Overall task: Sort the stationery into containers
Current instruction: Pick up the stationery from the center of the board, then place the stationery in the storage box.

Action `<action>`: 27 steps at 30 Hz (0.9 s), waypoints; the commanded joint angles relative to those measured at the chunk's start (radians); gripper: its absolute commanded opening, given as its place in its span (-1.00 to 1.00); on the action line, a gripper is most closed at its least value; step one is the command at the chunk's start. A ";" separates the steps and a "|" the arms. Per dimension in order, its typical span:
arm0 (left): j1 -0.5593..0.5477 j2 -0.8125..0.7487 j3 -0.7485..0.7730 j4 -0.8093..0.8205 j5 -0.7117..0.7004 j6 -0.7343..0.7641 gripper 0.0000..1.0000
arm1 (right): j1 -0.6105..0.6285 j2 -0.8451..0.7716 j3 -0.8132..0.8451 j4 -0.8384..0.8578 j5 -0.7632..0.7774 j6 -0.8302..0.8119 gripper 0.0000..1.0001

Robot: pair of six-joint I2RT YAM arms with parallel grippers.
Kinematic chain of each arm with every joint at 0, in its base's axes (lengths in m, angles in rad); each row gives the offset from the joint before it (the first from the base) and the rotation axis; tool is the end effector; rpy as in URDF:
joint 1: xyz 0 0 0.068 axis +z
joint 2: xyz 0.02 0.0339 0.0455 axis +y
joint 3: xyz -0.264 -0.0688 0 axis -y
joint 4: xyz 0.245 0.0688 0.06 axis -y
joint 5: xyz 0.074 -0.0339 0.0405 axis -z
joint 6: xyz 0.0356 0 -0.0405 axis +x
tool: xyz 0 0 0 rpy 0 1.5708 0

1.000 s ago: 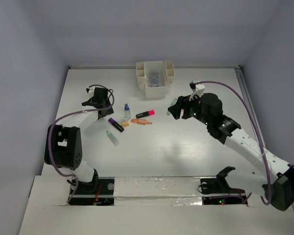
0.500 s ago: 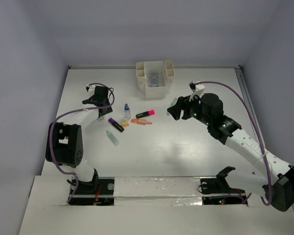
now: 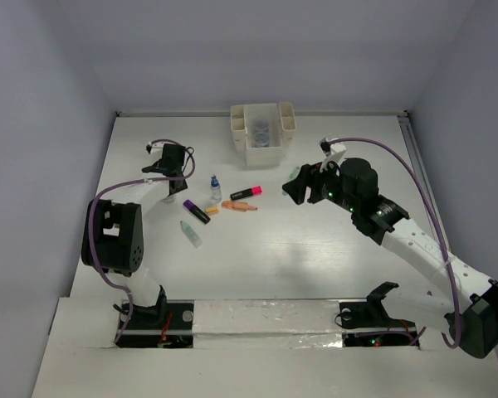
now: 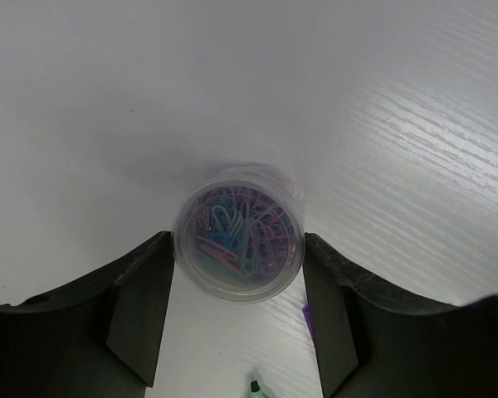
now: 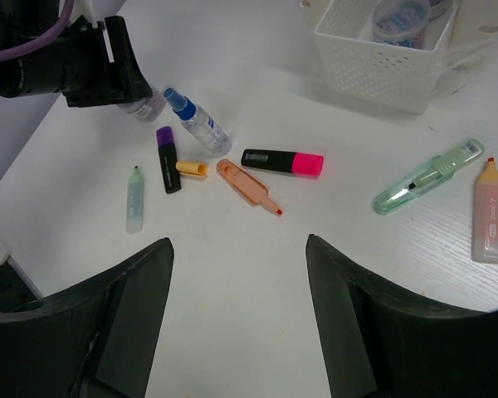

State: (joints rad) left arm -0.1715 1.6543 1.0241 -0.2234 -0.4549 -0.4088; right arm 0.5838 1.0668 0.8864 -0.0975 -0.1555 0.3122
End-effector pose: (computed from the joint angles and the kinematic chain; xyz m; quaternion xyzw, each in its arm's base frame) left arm 0.3426 -0.0435 0.2008 -0.1866 0.8965 0.1045 0.3880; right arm 0.2050 0.1420 0.3298 -0.1541 0.7822 0.3160 0.5144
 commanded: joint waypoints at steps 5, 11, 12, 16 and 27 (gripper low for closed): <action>-0.018 -0.128 0.102 -0.027 -0.073 0.022 -0.75 | 0.007 -0.027 -0.003 0.036 -0.006 0.005 0.42; -0.114 -0.205 0.389 -0.126 -0.027 0.079 -0.74 | 0.007 -0.041 -0.018 0.054 0.020 0.011 0.42; -0.153 -0.197 0.434 -0.143 -0.015 0.082 -0.74 | 0.007 -0.056 -0.023 0.064 0.031 0.014 0.42; -0.278 -0.098 0.640 -0.189 0.057 0.105 -0.73 | 0.007 -0.112 -0.044 0.073 0.129 0.021 0.43; -0.439 0.292 1.077 -0.156 0.229 0.159 -0.73 | 0.007 -0.165 -0.067 0.058 0.188 0.031 0.44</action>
State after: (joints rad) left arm -0.6052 1.8782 2.0094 -0.3706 -0.2817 -0.2813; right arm 0.5838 0.9157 0.8219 -0.0731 -0.0029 0.3374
